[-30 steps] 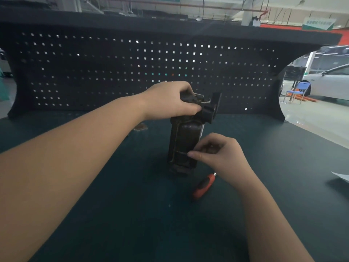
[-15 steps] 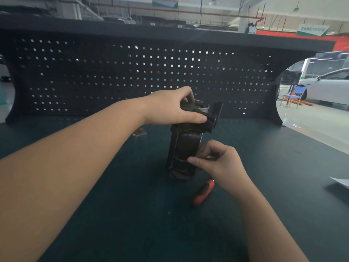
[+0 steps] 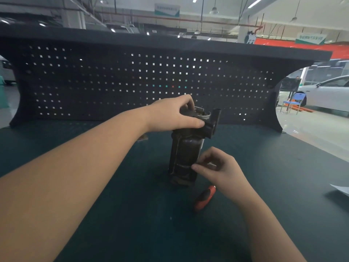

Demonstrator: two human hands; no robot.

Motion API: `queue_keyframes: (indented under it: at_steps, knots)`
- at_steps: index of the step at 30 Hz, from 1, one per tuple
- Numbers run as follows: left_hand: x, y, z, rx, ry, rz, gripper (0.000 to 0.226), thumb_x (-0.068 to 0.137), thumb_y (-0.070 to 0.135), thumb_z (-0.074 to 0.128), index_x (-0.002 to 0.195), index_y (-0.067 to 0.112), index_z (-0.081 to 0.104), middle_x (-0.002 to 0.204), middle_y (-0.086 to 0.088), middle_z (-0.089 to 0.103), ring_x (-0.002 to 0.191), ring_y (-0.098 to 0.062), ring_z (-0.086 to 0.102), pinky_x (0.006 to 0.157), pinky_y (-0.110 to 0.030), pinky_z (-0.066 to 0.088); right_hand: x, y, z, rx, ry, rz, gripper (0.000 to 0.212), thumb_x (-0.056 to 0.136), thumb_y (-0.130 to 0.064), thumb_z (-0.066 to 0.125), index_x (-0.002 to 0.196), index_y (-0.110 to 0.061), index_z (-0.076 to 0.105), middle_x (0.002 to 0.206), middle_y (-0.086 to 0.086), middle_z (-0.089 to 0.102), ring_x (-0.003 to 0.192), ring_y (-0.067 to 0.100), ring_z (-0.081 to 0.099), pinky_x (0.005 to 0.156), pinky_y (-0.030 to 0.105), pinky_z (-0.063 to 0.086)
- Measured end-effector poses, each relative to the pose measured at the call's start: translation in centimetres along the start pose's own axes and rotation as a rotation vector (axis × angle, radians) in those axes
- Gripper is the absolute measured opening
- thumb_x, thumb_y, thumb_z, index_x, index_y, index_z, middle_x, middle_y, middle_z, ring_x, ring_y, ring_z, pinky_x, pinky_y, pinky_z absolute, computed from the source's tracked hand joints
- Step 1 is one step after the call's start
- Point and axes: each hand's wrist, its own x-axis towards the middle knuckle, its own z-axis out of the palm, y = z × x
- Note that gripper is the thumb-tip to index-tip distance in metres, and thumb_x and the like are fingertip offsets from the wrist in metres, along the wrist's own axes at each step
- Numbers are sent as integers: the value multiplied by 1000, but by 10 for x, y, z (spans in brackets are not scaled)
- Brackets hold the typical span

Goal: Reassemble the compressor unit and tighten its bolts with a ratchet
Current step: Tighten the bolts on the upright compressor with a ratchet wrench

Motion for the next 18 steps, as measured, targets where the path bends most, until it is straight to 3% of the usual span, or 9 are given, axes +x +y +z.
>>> queue_keyframes:
  at_steps: [4,6,10,15,18]
  knots:
    - [-3,1,3,-54,35,4,48,70,66,66,103,32,55,101,10,66,98,-14,63,93,-42,50,-1,3,-1,-45,2,70,35,70,-16,85,85,-24,54,82,-2,66,73,13,63,72,28,52]
    - [-3,1,4,-56,43,0,54,65,69,64,102,32,55,102,11,66,99,-13,62,94,-42,50,0,5,-2,-147,-26,128,48,63,-24,89,92,-28,52,89,-5,67,80,10,65,73,23,52]
    - [-1,3,-1,-7,-22,-11,64,61,78,65,106,35,53,108,16,61,101,-7,58,95,-37,48,3,6,-3,-155,0,161,57,59,-21,91,103,-28,56,96,-5,69,83,2,66,70,8,46]
    - [1,5,-6,23,-93,-26,66,59,75,69,107,34,51,102,15,63,91,-4,61,77,-29,47,3,6,-4,-89,2,145,55,60,-14,91,107,-23,64,90,-4,72,81,6,68,70,9,47]
    - [2,1,-5,6,-88,-21,57,67,66,74,108,34,51,103,13,64,91,-7,61,80,-31,49,2,8,-1,-115,19,132,53,59,-17,91,99,-32,61,73,-15,67,67,-1,61,64,9,44]
